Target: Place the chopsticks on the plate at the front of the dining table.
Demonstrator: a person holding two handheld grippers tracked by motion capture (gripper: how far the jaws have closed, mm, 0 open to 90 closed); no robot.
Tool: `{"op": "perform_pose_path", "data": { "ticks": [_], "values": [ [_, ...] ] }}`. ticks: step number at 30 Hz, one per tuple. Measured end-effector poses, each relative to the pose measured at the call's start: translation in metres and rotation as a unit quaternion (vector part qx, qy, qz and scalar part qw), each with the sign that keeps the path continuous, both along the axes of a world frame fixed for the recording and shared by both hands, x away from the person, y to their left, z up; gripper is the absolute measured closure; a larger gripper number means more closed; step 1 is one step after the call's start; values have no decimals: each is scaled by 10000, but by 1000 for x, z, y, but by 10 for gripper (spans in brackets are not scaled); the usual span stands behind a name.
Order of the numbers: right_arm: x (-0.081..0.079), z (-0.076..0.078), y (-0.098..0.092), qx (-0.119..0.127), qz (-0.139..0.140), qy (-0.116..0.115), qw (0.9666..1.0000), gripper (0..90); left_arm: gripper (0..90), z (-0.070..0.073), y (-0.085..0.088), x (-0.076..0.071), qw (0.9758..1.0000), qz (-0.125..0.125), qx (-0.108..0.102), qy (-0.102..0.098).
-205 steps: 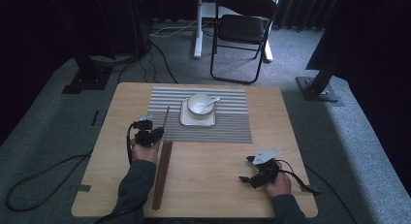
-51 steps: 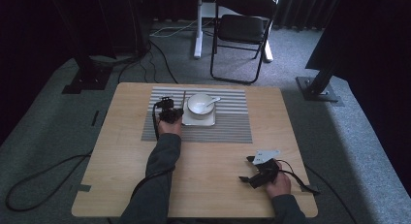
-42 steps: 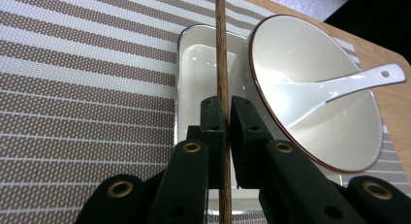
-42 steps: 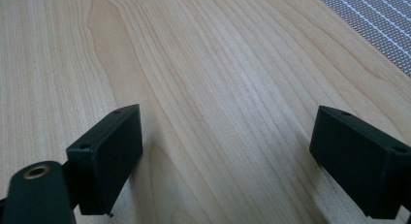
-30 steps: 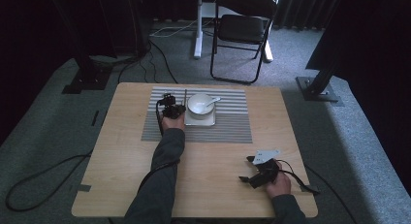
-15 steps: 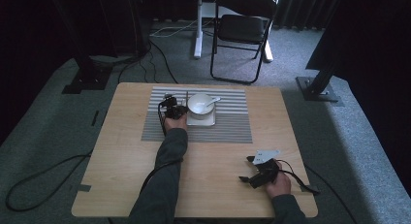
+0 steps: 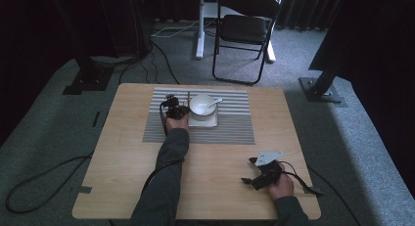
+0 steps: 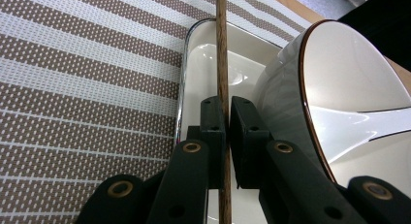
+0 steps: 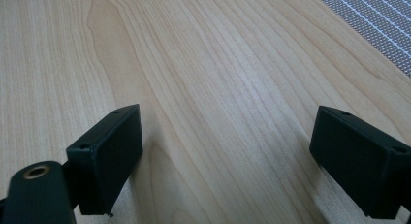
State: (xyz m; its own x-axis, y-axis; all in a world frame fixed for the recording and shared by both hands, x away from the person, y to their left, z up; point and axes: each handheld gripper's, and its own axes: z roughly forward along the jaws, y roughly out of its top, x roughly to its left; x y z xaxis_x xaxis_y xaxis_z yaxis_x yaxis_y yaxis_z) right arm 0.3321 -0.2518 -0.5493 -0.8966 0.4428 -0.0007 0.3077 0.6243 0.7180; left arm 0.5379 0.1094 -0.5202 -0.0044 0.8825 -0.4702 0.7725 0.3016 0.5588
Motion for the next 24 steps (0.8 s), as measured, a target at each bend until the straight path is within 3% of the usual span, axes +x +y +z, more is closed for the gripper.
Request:
{"op": "perform_pose_path", "data": {
  "ticks": [24],
  "values": [
    [0, 0, 0, 0, -14, 0, 10000, 111, 789, 2, 5, -2, 10000, -33, -35, -9]
  ]
}}
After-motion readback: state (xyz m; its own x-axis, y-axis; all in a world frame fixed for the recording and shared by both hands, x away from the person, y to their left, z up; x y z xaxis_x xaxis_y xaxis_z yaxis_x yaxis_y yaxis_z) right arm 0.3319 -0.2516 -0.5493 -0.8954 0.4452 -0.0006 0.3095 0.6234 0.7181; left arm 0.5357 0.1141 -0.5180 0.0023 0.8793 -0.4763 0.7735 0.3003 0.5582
